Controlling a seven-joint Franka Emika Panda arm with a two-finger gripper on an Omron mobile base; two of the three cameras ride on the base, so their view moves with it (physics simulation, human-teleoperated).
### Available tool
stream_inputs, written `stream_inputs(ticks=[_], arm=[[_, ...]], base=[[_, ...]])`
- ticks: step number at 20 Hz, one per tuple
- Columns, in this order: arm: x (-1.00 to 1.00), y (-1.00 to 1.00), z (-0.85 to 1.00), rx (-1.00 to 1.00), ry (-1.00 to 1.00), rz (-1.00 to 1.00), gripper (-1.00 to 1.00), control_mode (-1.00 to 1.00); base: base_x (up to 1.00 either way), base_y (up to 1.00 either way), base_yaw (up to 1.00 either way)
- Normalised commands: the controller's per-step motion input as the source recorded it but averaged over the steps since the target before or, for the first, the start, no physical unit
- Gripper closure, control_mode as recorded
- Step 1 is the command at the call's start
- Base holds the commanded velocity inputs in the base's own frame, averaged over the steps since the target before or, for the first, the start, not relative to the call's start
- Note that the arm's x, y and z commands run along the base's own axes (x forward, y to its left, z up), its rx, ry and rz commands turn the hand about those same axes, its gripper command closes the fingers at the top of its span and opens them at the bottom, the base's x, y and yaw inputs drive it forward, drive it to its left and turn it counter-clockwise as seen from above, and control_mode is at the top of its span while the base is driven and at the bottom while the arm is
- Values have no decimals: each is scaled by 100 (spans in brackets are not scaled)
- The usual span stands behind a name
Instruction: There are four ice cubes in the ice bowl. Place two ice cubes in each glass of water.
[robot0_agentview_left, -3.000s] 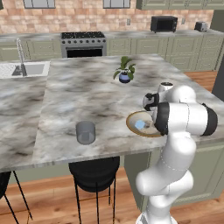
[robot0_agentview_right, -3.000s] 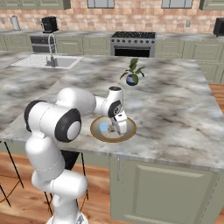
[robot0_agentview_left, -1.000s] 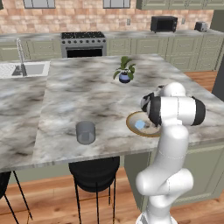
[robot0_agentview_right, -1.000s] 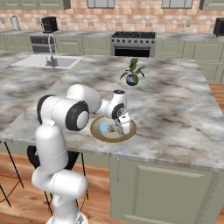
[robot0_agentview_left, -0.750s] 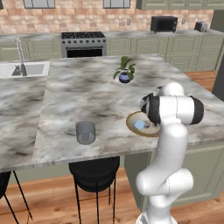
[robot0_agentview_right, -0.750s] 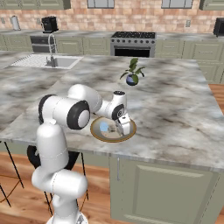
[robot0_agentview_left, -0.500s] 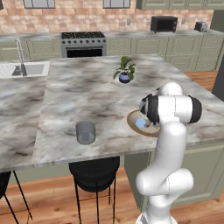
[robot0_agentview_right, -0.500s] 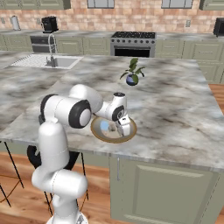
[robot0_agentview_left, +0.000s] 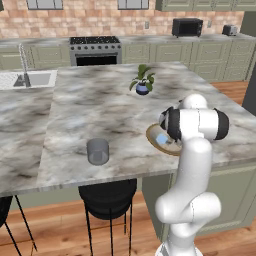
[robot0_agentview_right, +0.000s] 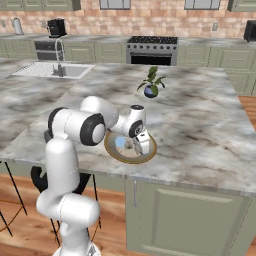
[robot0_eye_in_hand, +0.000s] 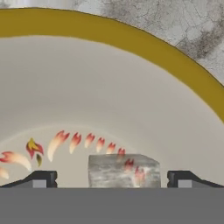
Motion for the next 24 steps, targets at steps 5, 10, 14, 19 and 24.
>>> stream_inputs(ticks=[5,10,14,19,24], arm=[[11,5,-8,0,0,0,-100,-100],[7,19,-31,0,0,0,100,-100],[0,4,-47,0,0,0,100,-100],[0,0,-53,0,0,0,100,-100],[0,0,3,0,-2,0,100,-100]], base=[[0,0,0],[0,0,0],[0,0,0],[0,0,0],[0,0,0]])
